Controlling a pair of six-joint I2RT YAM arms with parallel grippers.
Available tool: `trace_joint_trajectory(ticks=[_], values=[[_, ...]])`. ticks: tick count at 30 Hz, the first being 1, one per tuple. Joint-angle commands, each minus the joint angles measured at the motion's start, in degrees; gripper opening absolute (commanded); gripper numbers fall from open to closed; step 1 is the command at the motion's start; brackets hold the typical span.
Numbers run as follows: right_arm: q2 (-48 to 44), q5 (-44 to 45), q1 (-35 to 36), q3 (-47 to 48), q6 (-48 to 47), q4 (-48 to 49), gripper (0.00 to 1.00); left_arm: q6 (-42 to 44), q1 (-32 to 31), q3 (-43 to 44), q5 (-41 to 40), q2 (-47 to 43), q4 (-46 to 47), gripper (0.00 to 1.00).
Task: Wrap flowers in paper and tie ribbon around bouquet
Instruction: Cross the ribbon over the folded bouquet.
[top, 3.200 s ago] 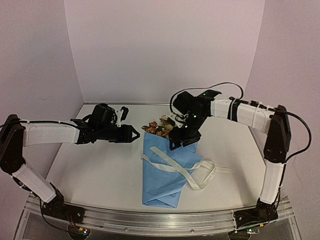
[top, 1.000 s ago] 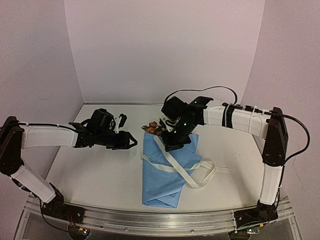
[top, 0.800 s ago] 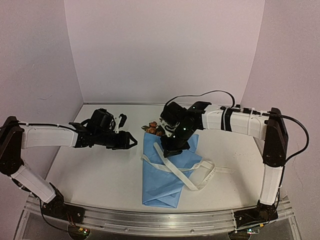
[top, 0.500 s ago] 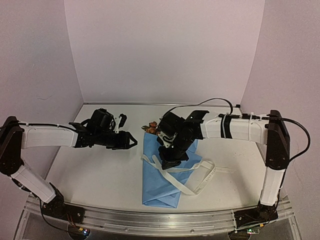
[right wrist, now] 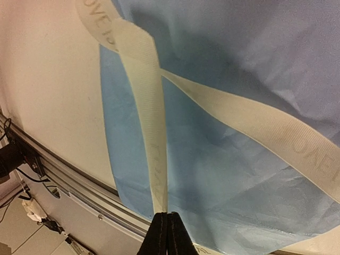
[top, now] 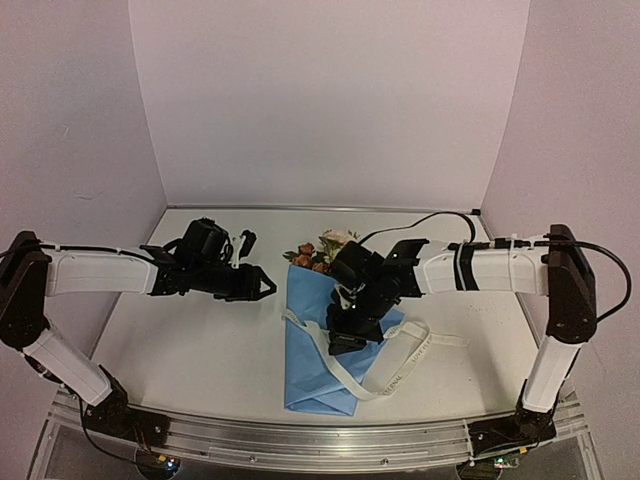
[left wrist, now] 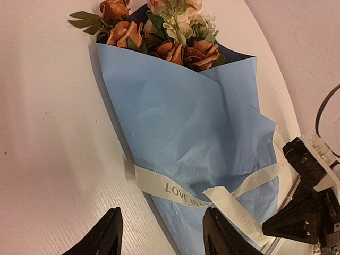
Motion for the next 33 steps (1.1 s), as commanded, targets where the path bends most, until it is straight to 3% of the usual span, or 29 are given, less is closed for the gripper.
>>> trace_joint_trajectory(ticks=[1, 8, 15, 24, 33], values=[[-4.36, -1.36, 0.47, -5.04, 9.14, 5.83, 0.0, 4.16, -0.35, 3.15, 0.98, 1.54, -1.48, 0.52], [-7.11, -0.12, 1.03, -9.0, 12.44, 8.73, 0.0, 12.91, -4.44, 4.92, -1.38, 2.04, -0.53, 0.52], [-8.41, -0.88, 1.42, -11.31, 16.24, 10.85, 0.0, 30.84, -10.75, 4.97, -5.32, 3.07, 2.19, 0.51], [-9.98, -1.55, 1.73, -14.04, 19.26, 13.52, 0.0, 47.07, -10.87, 4.7, 0.71, 5.25, 3.83, 0.5], [-10.98, -2.0, 2.07, -17.12, 22.68, 17.44, 0.0, 54.3, -11.63, 8.5, 3.82, 11.68, 0.53, 0.49]])
